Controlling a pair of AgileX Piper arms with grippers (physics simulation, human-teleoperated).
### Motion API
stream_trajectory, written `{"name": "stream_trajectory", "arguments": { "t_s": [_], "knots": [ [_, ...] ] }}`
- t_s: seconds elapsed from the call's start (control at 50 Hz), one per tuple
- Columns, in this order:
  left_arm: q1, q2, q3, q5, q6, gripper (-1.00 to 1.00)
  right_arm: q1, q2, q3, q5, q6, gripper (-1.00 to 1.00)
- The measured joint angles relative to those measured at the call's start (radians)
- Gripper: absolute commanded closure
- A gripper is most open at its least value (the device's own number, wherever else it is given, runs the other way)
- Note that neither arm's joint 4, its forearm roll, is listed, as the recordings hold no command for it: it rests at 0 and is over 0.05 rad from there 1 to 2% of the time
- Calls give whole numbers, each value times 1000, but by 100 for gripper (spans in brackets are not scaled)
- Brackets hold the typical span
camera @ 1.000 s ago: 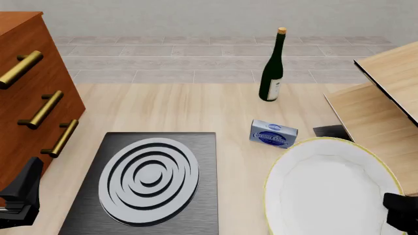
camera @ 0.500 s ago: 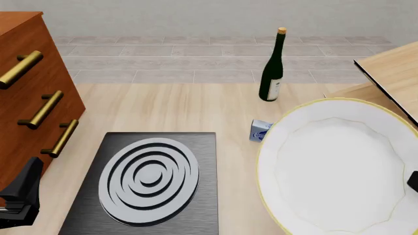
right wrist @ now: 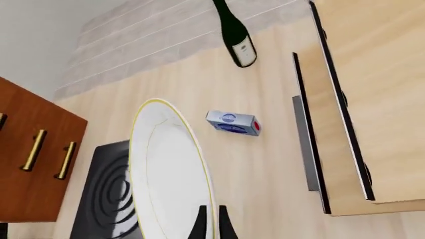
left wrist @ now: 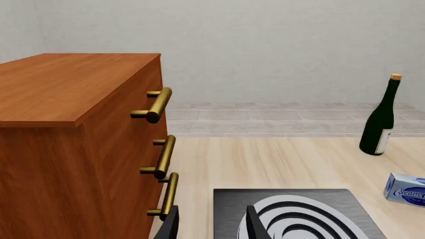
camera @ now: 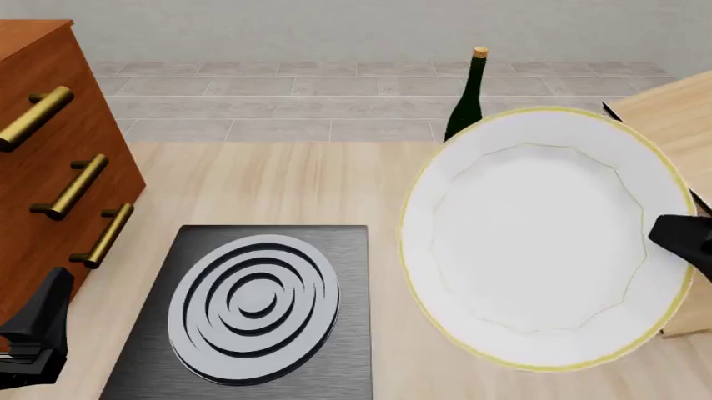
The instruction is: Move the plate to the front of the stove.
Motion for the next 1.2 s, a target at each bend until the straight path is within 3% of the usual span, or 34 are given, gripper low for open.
{"name": "stream_trajectory", "arguments": {
  "t_s": [0.34, 1.2],
  "knots": [
    [0, 0, 0, 0, 0, -100, 99, 237, -45, -194, -16, 100],
    [0, 0, 0, 0, 0, -100, 276, 672, -223, -501, 13, 100]
  ]
}}
